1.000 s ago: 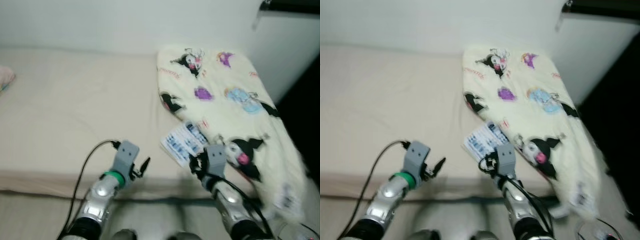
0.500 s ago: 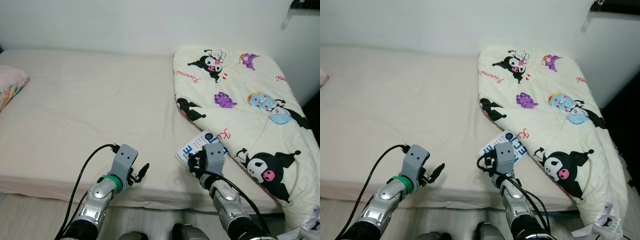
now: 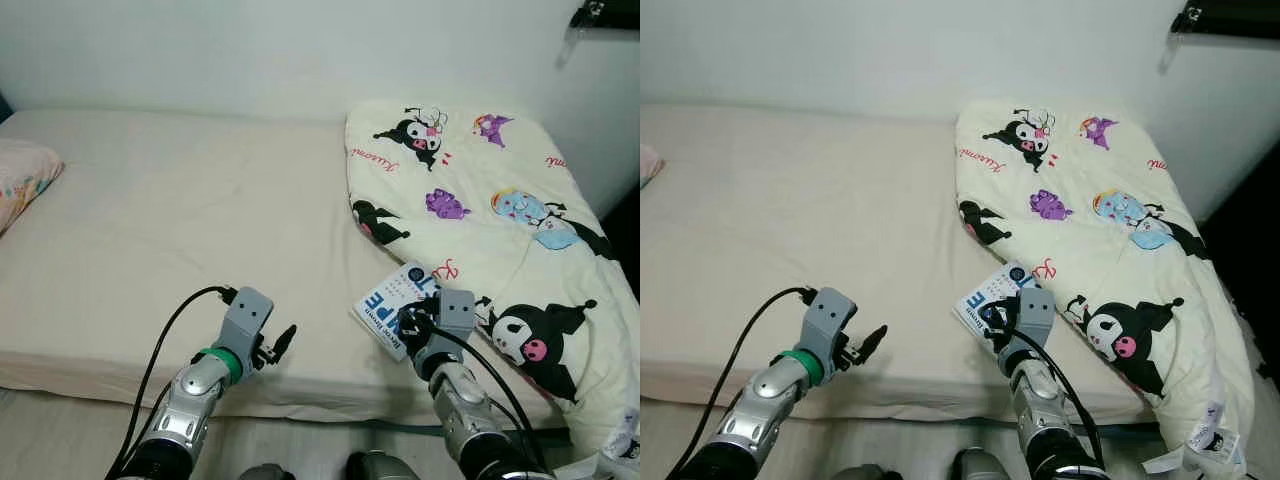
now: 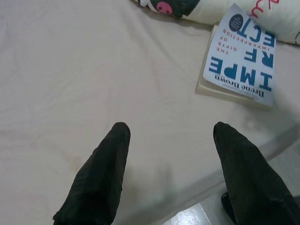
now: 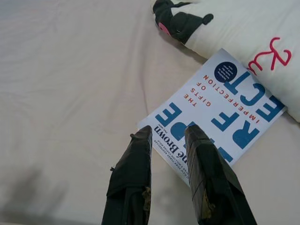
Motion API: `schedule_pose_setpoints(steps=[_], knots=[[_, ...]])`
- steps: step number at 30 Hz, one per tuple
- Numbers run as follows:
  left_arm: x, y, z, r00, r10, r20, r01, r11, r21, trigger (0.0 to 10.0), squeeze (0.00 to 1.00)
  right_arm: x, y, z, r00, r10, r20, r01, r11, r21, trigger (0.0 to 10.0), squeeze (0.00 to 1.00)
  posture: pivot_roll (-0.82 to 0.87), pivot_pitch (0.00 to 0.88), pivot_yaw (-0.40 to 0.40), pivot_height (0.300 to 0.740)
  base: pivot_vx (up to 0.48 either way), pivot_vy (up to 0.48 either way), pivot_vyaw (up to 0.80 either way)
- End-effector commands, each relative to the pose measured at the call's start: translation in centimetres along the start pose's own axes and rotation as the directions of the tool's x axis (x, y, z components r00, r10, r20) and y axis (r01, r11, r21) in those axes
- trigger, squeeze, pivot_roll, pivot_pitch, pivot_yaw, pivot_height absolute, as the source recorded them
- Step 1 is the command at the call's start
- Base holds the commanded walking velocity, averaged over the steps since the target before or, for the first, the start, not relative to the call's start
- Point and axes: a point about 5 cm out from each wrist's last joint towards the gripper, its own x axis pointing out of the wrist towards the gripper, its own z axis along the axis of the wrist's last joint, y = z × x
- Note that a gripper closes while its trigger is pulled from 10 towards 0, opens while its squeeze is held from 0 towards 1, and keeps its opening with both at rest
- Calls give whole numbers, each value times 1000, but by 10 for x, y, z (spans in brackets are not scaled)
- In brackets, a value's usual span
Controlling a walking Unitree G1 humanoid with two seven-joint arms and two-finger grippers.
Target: Clean up the room
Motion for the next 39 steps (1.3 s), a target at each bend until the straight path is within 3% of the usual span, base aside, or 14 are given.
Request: schedule_pose_setpoints(steps=[1, 10, 13, 20, 21, 23, 29, 30, 32, 33, 34, 35, 39], knots=[[-3, 0, -6, 1000, 3, -24, -3, 1000, -15, 10000, 0, -2, -4, -4, 1000, -20, -14, 20, 1000, 13, 10000, 0, -39, 67, 68, 655, 0, 0, 0], [-3, 4, 5, 1000, 1, 4, -1, 1000, 25, 10000, 0, -3, -11, -3, 999, -48, -10, 48, 998, 31, 10000, 0, -32, 89, 77, 605, 0, 0, 0], [-4, 5, 7, 1000, 0, 7, -1, 1000, 30, 10000, 0, -1, -15, 2, 997, -81, 2, 80, 994, 74, 10000, 0, -27, 95, 82, 585, 0, 0, 0], [-4, 6, 11, 1000, -8, 9, 7, 999, 47, 10000, 0, -4, -43, 11, 968, -250, 27, 241, 953, 182, 10000, 0, -9, 115, 101, 545, 0, 0, 0], [-4, 6, 11, 1000, -8, 9, 7, 999, 47, 10000, 0, -4, -43, 11, 968, -250, 27, 241, 953, 182, 10000, 0, -9, 115, 101, 545, 0, 0, 0], [-5, 7, 13, 1000, -10, 13, 10, 999, 51, 10000, 0, 0, -47, 21, 970, -234, 66, 208, 939, 275, 10000, 0, -3, 126, 112, 530, 0, 0, 0], [-9, 9, 15, 1000, -15, 11, 14, 998, 59, 10000, 0, 13, -36, 41, 984, -106, 142, 34, 900, 435, 10000, 0, 11, 142, 122, 520, 0, 0, 0], [-9, 9, 15, 1000, -12, 11, 11, 998, 59, 10000, 0, 15, -33, 44, 986, -67, 153, -13, 882, 472, 10000, 220, 14, 147, 122, 520, 0, 0, 0], [-10, 10, 15, 1000, -10, 10, 10, 998, 59, 10000, 0, 17, -30, 46, 986, -41, 161, -45, 868, 495, 10000, 220, 14, 147, 122, 520, 0, 0, 0], [-11, 10, 15, 1000, -8, 9, 8, 998, 57, 10000, 0, 18, -29, 47, 987, -25, 159, -62, 851, 522, 10000, 678, 21, 154, 122, 520, 0, 0, 0], [-11, 10, 15, 1000, -7, 8, 6, 998, 56, 10000, 0, 19, -28, 47, 988, -18, 156, -70, 840, 539, 10000, 678, 21, 154, 122, 520, 0, 0, 0], [-12, 10, 15, 1000, -7, 8, 6, 998, 56, 10000, 0, 20, -26, 45, 990, -10, 139, -69, 831, 552, 10000, 1000, 30, 163, 123, 520, 0, 0, 0], [-16, 10, 15, 1000, -6, 4, 6, 998, 56, 10000, 0, 22, -21, 43, 992, 10, 123, -81, 805, 588, 10000, 1000, 42, 172, 125, 520, 0, 0, 0]])
